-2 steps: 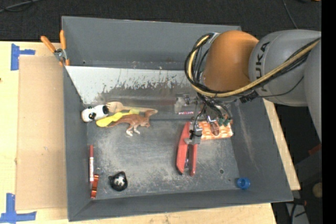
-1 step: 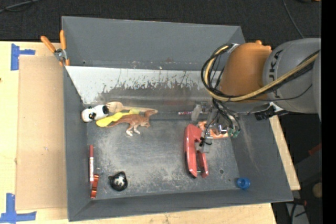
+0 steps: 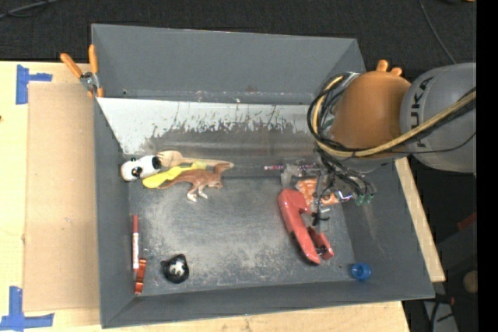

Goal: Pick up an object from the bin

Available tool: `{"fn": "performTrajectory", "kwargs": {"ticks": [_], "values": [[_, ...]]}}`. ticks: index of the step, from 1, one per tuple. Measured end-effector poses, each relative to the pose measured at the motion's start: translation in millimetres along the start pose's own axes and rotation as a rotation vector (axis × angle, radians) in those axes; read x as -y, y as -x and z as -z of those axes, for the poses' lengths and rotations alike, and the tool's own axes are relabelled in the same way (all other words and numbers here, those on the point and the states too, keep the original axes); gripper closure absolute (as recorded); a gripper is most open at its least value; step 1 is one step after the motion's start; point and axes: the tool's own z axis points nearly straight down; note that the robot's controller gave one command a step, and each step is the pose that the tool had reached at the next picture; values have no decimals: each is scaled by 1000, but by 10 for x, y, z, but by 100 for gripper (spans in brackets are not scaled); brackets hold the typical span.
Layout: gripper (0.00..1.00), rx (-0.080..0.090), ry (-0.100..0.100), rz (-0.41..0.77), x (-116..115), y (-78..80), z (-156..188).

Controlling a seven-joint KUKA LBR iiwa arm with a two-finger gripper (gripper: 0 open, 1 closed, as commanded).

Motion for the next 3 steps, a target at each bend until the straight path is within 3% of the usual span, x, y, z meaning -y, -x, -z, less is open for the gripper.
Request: {"fn": "performTrajectory", "kwargs": {"ticks": [2,3], "values": [[0,-4,-3,-250,-27,-61,23],[100,-5,2,-25,29,-6,-38]]}}
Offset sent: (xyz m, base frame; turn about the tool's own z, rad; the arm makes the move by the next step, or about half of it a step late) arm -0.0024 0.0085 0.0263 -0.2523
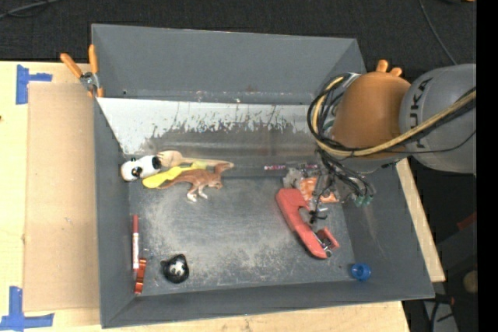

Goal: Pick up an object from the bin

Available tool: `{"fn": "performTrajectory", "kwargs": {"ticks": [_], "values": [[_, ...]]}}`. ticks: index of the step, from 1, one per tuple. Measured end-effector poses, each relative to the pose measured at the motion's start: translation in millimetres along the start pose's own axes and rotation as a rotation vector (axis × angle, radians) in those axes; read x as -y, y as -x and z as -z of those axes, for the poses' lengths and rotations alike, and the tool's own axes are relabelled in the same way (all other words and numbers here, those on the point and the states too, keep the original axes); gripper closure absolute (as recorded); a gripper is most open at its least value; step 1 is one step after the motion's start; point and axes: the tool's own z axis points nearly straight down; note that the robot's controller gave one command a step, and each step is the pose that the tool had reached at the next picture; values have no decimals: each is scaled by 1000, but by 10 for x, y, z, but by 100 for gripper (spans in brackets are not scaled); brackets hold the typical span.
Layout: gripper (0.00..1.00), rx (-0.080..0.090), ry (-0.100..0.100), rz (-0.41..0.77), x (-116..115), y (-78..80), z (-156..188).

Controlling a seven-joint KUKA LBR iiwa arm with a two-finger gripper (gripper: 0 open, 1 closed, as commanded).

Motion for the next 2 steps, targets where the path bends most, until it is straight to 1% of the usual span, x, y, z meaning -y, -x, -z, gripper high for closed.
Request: {"fn": "performTrajectory", "kwargs": {"ticks": [1,2], "values": [[100,0,0,-1,0,1,1],[100,1,1,42,-32,12,130]]}}
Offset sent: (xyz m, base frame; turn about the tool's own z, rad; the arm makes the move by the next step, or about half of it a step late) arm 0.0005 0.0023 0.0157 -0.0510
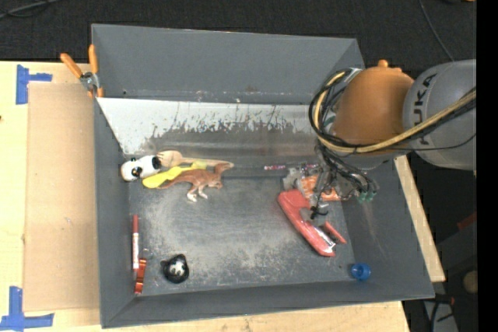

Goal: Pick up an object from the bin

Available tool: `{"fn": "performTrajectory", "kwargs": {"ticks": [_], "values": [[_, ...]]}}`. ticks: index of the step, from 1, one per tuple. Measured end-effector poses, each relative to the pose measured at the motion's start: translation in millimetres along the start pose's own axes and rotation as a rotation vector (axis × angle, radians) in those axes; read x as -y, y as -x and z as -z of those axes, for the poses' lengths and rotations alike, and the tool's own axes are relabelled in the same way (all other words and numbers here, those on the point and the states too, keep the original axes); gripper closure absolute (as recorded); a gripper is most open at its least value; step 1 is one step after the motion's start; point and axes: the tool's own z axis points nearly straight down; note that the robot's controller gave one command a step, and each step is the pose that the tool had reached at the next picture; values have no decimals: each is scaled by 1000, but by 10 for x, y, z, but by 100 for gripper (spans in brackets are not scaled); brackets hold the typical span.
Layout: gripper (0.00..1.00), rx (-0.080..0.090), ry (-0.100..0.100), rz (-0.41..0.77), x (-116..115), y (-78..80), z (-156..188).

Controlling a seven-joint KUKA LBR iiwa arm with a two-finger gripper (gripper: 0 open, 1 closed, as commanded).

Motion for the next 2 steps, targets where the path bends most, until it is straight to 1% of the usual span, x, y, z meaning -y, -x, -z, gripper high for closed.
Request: {"fn": "performTrajectory", "kwargs": {"ticks": [1,2], "values": [[100,1,1,22,27,-112,51],[100,-3,2,28,1,-115,790]]}}
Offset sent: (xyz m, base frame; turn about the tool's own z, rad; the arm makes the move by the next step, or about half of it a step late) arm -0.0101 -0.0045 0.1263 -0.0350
